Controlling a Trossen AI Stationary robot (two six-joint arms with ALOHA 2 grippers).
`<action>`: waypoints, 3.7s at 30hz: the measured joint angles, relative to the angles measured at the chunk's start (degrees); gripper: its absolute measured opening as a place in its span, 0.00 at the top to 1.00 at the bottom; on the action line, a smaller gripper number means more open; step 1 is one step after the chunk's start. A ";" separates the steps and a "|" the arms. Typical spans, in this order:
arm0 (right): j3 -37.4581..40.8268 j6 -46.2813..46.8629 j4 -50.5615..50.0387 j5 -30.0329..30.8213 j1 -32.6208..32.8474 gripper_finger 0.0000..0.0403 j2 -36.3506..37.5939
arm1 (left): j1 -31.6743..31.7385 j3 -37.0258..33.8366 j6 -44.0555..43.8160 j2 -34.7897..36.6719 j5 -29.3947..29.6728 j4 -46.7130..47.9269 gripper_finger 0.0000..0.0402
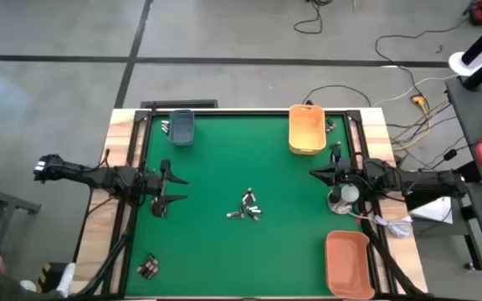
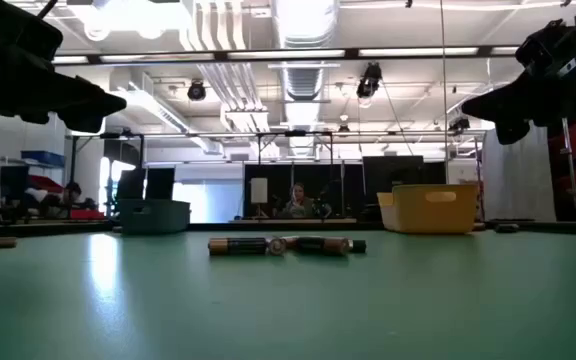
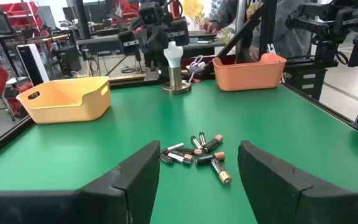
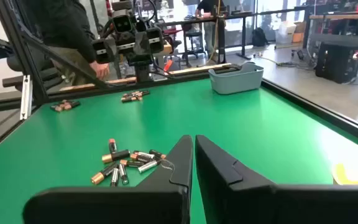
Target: Sort batteries
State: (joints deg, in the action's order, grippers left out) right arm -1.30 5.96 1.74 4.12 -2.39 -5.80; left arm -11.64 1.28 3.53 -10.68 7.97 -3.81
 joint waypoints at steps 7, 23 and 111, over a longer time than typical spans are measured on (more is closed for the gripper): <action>0.00 0.00 0.00 0.00 0.01 0.97 0.00 | 0.02 -0.01 0.01 -0.02 0.01 -0.02 0.51; 0.02 0.00 0.00 0.00 0.02 0.97 0.00 | 0.02 0.00 0.00 -0.01 0.01 0.00 0.51; -54.08 6.72 -37.74 7.72 -10.46 0.79 -64.57 | 0.11 -0.02 -16.43 -0.65 18.82 -5.97 0.51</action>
State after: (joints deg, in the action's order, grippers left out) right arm -55.38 12.68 -36.00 11.84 -12.85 -70.37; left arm -11.53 1.26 -12.90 -11.33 26.79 -9.78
